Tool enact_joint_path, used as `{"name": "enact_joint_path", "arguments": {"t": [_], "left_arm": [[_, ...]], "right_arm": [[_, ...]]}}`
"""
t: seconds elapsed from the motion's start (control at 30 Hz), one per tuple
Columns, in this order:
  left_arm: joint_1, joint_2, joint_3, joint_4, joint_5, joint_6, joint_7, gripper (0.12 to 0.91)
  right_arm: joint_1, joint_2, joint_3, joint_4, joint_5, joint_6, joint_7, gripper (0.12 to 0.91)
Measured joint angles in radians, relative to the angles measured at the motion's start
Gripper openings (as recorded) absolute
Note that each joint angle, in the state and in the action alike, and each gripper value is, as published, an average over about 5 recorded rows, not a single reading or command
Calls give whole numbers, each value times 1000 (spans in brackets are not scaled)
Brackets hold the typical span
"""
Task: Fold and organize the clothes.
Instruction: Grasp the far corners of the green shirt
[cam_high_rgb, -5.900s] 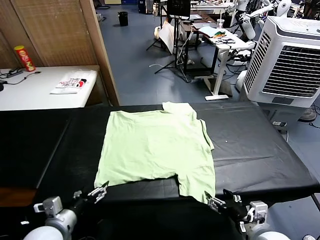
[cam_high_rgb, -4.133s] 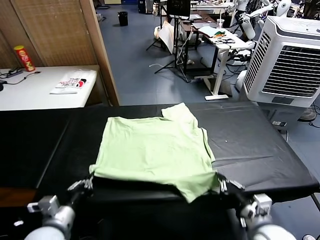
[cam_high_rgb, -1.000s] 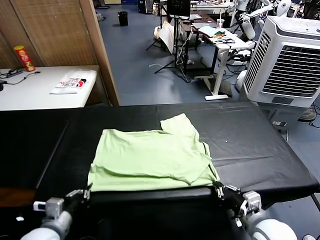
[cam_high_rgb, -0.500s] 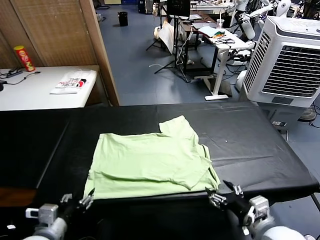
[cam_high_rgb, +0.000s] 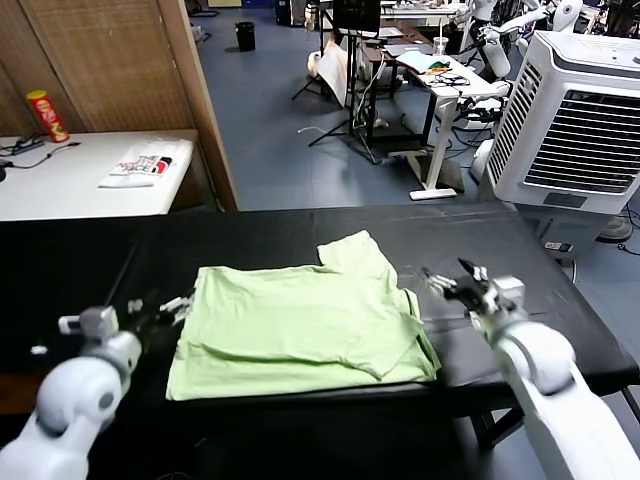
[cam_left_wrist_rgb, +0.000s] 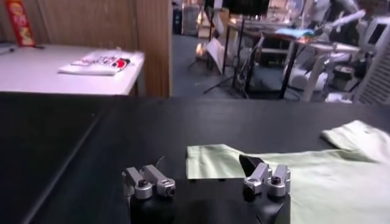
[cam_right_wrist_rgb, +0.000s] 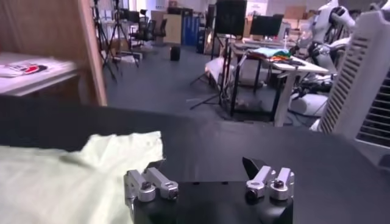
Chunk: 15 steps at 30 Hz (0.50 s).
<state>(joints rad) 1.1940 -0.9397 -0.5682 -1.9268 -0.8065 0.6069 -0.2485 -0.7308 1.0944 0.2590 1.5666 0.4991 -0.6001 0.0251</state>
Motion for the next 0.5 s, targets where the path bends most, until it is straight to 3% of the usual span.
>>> {"name": "enact_joint_path", "arguments": {"t": [0.13, 0.33, 0.5], "left_arm": [[-138, 2, 83, 138, -34, 27, 10, 798], [-293, 3, 183, 302, -45, 48, 70, 798], [-369, -15, 231, 392, -36, 45, 69, 798]], "right_arm": [[134, 46, -69, -171, -1, 5, -43, 798], [261, 102, -146, -361, -21, 6, -82, 798], [313, 139, -179, -446, -23, 1, -90, 798]]}}
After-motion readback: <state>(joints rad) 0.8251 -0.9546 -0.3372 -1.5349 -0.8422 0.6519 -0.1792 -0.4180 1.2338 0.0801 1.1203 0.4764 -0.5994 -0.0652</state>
